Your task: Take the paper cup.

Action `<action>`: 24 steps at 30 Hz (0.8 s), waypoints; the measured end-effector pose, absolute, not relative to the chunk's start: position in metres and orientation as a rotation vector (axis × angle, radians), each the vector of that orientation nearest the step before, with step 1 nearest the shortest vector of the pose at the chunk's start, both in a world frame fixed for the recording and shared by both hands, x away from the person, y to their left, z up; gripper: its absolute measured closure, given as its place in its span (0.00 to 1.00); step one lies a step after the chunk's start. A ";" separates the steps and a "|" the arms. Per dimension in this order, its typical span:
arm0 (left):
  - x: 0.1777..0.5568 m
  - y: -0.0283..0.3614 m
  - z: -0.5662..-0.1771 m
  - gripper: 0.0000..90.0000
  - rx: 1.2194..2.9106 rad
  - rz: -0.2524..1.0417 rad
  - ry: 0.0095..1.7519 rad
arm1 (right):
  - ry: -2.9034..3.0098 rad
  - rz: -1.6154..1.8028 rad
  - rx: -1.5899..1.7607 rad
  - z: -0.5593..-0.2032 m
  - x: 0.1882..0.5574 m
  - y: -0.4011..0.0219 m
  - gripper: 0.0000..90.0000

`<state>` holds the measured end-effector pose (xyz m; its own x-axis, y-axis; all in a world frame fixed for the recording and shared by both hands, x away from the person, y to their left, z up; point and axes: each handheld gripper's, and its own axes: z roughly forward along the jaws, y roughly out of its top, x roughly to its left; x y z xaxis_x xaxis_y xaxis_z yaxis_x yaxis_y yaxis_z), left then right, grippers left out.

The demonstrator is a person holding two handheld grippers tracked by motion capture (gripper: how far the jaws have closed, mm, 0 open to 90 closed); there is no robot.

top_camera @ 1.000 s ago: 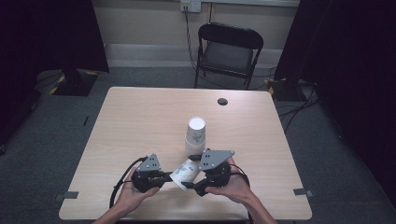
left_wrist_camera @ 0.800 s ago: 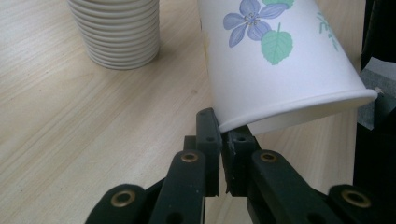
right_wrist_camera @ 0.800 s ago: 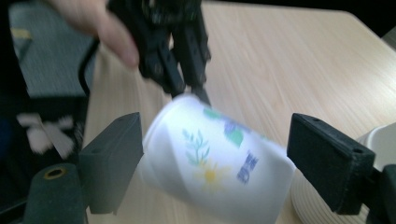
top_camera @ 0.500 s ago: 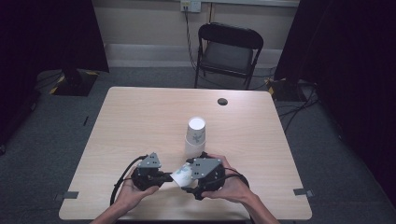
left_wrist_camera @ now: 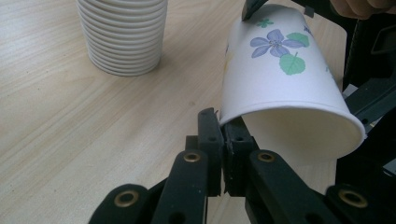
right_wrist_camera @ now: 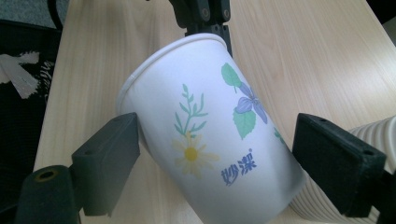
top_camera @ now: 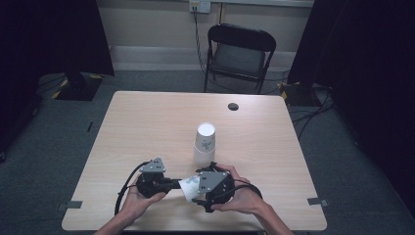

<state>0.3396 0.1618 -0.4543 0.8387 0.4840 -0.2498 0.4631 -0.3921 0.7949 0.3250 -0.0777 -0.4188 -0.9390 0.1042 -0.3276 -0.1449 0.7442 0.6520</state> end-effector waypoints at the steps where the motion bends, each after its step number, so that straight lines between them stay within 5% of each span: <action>1: 0.340 0.162 -0.454 0.98 2.041 0.027 0.698 | 2.598 1.007 -0.039 -0.419 0.325 -0.077 0.17; 24: 0.341 0.167 -0.451 0.98 1.898 -0.032 0.749 | 2.588 0.955 0.010 -0.440 0.324 -0.071 0.25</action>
